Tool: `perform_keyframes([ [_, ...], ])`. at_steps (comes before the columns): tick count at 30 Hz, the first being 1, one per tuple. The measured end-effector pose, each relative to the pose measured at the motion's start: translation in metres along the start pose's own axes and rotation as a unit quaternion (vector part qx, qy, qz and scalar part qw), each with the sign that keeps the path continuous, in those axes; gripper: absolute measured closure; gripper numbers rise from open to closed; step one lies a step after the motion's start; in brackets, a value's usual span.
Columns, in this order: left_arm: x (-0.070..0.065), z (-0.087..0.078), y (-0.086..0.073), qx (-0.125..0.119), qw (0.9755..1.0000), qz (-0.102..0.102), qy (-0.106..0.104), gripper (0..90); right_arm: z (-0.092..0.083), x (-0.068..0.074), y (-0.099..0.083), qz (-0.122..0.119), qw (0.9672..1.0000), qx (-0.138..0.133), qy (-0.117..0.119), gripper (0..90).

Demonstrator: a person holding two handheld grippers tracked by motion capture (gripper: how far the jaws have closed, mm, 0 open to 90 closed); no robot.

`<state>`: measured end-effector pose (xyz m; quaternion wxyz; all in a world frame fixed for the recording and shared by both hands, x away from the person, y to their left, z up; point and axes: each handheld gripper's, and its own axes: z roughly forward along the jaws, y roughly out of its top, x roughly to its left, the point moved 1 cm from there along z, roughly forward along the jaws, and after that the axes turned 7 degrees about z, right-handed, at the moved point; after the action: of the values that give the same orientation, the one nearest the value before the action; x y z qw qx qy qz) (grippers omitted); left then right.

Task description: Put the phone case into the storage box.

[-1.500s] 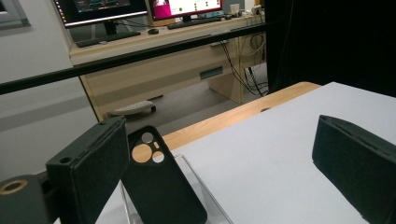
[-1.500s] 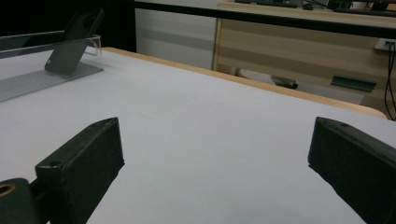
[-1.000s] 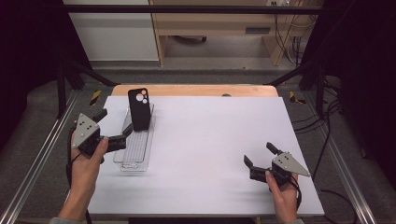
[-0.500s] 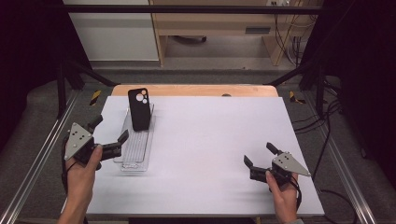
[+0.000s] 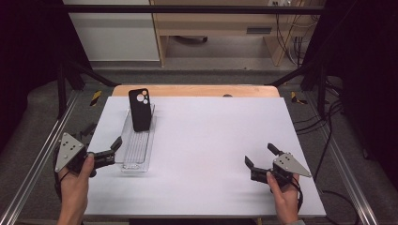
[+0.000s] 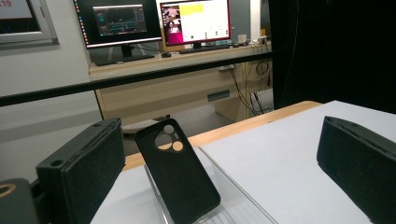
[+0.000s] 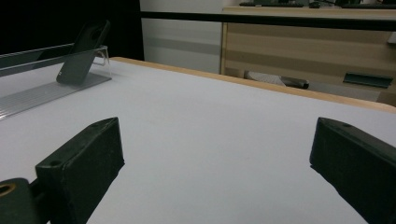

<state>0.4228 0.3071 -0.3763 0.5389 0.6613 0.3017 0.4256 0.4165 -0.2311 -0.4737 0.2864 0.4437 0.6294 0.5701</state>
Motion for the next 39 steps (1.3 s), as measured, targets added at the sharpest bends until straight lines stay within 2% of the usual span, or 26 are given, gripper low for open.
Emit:
perform_keyframes([
  [12,0.0,-0.009,-0.016,-0.002,0.9998,-0.019,-0.005,0.3,0.0,0.0,0.0,-0.005,1.0,0.001,-0.001,2.9],
  [23,-0.007,-0.01,-0.027,-0.005,0.9993,-0.034,-0.014,0.2,0.0,0.001,0.0,-0.011,0.9999,-0.001,-0.002,2.9],
  [39,-0.018,-0.011,-0.044,0.001,0.9991,-0.039,-0.02,0.3,0.001,0.002,-0.001,-0.018,0.9998,-0.001,-0.003,2.8],
])
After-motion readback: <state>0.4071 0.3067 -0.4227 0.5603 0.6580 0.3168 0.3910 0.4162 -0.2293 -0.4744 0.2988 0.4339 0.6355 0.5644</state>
